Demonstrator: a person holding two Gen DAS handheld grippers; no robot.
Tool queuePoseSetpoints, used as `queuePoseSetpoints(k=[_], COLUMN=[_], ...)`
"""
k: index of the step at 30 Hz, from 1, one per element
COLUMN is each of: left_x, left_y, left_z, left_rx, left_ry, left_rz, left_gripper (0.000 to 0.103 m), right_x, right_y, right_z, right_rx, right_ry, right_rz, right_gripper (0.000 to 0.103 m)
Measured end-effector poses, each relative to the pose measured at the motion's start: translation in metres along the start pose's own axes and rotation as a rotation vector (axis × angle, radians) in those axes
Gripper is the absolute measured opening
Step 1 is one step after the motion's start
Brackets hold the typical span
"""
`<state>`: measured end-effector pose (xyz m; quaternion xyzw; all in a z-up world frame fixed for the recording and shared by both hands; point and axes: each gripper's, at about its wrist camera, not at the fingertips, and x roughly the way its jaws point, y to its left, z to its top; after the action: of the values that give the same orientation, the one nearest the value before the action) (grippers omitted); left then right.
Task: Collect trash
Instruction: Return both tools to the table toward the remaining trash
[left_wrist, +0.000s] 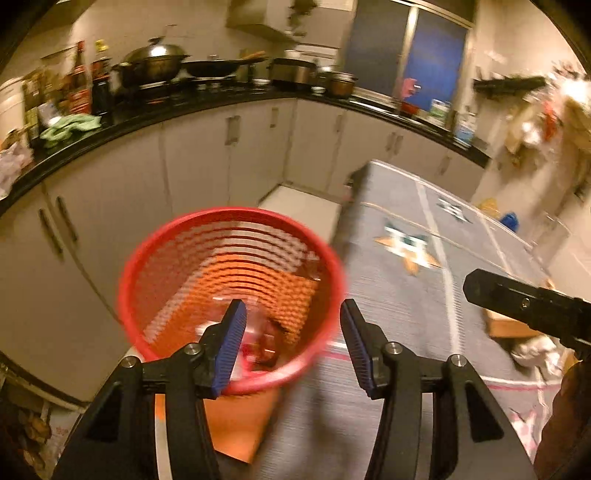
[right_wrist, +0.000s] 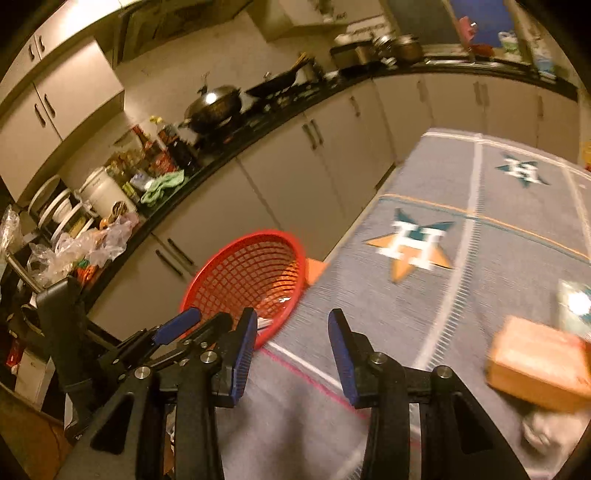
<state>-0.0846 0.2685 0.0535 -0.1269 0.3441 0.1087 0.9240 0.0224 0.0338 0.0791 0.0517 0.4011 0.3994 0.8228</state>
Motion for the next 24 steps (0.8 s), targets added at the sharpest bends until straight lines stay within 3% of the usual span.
queuePoseSetpoints(k=[7,11,17,20,24], left_x=[-0.003,-0.002,0.0,-0.001,0.001], left_y=[-0.075,-0.113,-0.158,-0.168,-0.175], left_z=[-0.012,-0.02,-0.03,-0.035,-0.034], left_rx=[0.127,0.192,0.277,0.306,0.325], left_ry=[0.022,0.037,0.05,0.062,0.069], left_rz=[-0.099,-0.144,-0.165,-0.179,-0.173], left_gripper=[0.052,0.053,0.055,0.056,0.057], right_x=[-0.078,-0.124,-0.184,-0.197,-0.188], right_y=[-0.041,-0.078,-0.151,-0.157,-0.136], right_z=[-0.036,-0.055,-0.075,-0.076,-0.069], right_rx=[0.053,0.111,0.344,0.268,0.038], right_ry=[-0.105,-0.163,-0.239,-0.241,-0.184], right_rz=[-0.063,-0.143,-0.125,-0.269,-0.397], right_gripper=[0.043,0.043,0.043,0.051,0.055])
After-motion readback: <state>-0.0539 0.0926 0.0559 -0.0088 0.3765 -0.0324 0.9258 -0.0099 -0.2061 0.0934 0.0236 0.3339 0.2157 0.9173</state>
